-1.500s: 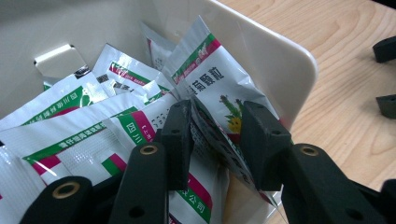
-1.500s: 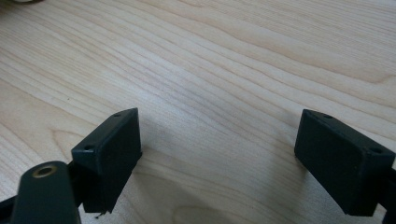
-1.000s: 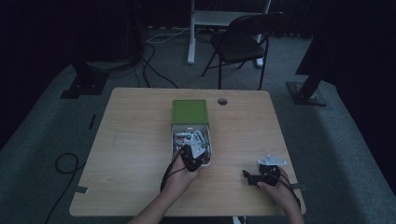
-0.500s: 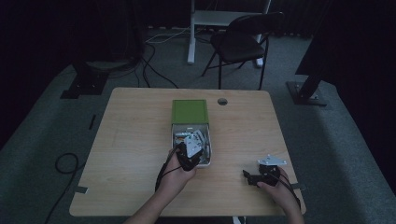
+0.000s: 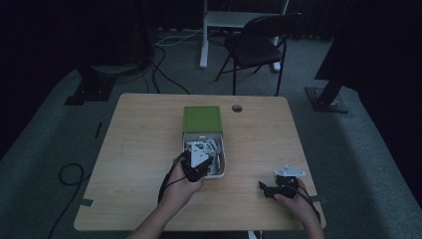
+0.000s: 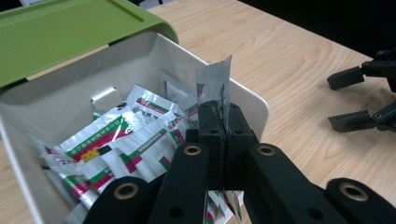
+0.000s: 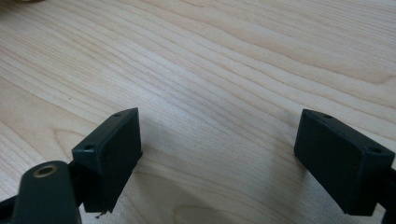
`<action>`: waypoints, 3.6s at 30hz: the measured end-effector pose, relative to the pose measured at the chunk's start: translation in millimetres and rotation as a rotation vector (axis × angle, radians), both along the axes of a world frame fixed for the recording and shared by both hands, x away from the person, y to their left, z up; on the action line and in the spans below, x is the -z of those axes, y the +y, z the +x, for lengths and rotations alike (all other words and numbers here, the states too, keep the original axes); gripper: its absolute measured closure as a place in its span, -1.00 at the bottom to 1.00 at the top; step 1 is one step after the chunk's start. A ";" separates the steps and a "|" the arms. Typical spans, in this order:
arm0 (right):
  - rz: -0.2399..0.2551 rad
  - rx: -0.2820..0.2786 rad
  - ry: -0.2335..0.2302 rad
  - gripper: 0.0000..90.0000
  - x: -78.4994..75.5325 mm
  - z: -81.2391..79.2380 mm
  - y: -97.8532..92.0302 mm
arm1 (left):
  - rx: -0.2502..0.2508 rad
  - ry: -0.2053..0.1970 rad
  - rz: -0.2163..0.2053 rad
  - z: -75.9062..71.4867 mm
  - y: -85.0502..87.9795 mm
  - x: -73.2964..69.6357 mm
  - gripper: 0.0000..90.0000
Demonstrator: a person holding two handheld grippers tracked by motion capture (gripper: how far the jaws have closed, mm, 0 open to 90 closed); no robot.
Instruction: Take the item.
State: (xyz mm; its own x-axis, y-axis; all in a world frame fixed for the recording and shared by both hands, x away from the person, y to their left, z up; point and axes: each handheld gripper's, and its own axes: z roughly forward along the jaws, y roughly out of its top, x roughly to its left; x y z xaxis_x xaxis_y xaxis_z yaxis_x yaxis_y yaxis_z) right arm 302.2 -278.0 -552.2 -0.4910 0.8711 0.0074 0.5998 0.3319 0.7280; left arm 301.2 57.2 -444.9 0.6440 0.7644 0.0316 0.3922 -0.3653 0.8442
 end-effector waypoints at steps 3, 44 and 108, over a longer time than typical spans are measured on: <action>0.000 -0.001 -0.001 -0.68 0.0 0.0 0.0 | -0.005 -0.014 -0.006 -0.9 5.3 -5.0 0.99; 0.000 -0.007 0.000 -0.68 -0.1 -0.1 0.4 | -0.075 -0.203 -0.120 -34.0 105.0 -38.6 0.98; -0.001 -0.021 0.001 -0.68 -0.2 -0.4 0.8 | -0.359 -0.014 -0.085 -14.0 194.3 78.3 0.90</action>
